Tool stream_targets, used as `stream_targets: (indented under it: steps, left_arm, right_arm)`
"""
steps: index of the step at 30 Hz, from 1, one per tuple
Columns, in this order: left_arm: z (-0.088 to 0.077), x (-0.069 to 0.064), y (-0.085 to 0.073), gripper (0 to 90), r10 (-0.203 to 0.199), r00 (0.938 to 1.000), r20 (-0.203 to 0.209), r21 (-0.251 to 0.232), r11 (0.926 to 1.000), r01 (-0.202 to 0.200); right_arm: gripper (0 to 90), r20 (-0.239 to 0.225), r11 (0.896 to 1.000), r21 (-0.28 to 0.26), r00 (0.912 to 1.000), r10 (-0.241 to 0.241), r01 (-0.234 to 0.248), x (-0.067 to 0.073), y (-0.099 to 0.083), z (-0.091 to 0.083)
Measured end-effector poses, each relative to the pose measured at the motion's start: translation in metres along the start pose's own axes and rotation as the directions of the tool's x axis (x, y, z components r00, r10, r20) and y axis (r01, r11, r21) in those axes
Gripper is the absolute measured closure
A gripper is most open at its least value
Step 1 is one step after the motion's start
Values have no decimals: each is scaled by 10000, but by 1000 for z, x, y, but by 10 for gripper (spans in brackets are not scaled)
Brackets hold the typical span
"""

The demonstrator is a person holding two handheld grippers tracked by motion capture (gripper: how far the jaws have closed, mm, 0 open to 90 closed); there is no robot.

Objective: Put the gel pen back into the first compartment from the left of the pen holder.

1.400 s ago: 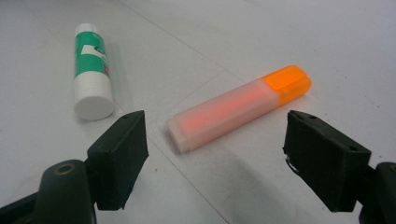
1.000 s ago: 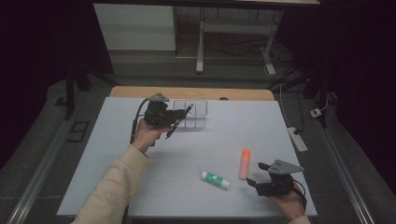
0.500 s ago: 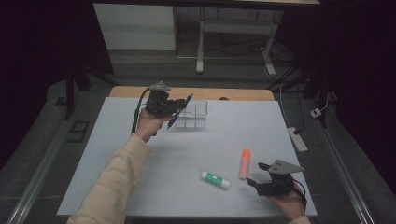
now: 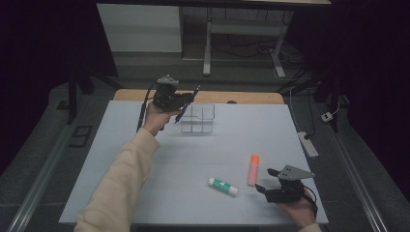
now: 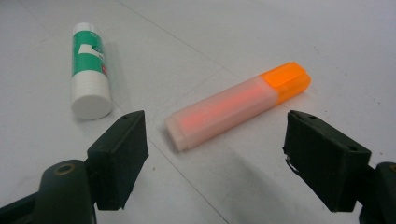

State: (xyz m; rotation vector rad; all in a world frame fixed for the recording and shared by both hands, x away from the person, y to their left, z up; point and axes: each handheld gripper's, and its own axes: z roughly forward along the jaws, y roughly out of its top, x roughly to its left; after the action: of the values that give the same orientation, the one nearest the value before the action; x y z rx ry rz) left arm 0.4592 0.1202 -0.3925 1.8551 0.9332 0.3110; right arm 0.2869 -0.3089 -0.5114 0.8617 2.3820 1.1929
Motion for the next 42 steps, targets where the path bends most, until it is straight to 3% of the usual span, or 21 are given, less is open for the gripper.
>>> stream_targets:
  steps: [20,31,42]
  left_arm:
    - [19,14,2,792,-250,9996,-145,-308,9992,246]
    - [32,26,4,791,-489,9977,-478,-1059,9934,436]
    - [39,32,1,788,-558,9957,-734,-1239,9912,464]
  right_arm:
    - [212,80,10000,-44,10000,55,-54,0,0,-1]
    - [212,98,10000,-70,9999,63,-63,-1,-1,-1]
    - [213,38,10000,5,10000,-24,24,0,0,-1]
